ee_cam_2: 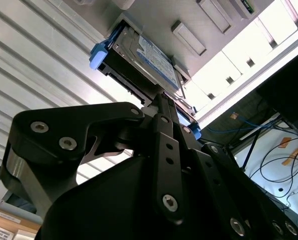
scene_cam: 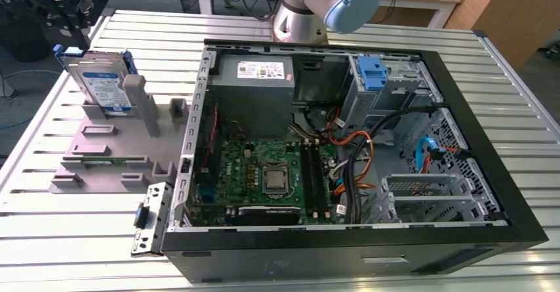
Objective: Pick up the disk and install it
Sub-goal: 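Pick up the disk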
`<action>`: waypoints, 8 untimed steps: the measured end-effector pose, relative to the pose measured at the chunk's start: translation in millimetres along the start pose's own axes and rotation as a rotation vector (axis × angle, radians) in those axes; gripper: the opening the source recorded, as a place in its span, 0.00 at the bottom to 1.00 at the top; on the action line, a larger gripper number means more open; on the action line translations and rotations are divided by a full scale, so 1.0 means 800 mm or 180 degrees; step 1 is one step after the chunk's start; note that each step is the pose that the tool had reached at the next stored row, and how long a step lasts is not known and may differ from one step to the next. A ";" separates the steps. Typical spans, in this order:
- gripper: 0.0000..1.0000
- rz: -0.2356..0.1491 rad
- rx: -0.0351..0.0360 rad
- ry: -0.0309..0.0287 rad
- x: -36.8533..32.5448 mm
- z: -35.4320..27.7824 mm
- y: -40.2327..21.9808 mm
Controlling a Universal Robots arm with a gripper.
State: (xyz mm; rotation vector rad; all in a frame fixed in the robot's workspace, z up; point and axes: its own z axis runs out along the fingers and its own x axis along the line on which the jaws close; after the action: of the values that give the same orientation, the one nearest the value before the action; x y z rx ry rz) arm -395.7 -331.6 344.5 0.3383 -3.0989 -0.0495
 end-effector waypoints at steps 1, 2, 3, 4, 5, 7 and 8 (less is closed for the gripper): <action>0.11 -0.0002 0.0000 0.0000 0.0000 0.0000 0.0000; 0.11 -0.0011 0.0000 0.0000 0.0000 0.0000 0.0000; 0.11 -0.0012 0.0000 0.0000 0.0000 0.0000 0.0000; 0.11 -0.0014 0.0000 0.0000 0.0000 0.0000 0.0000; 0.11 -0.0016 0.0000 0.0000 0.0000 0.0000 0.0000; 0.11 -0.0019 0.0001 0.0001 0.0000 0.0000 0.0000; 0.11 -0.0021 0.0000 0.0001 0.0000 0.0000 0.0000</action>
State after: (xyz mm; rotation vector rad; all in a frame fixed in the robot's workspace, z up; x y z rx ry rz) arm -395.7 -331.6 344.5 0.3486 -3.0977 -0.0494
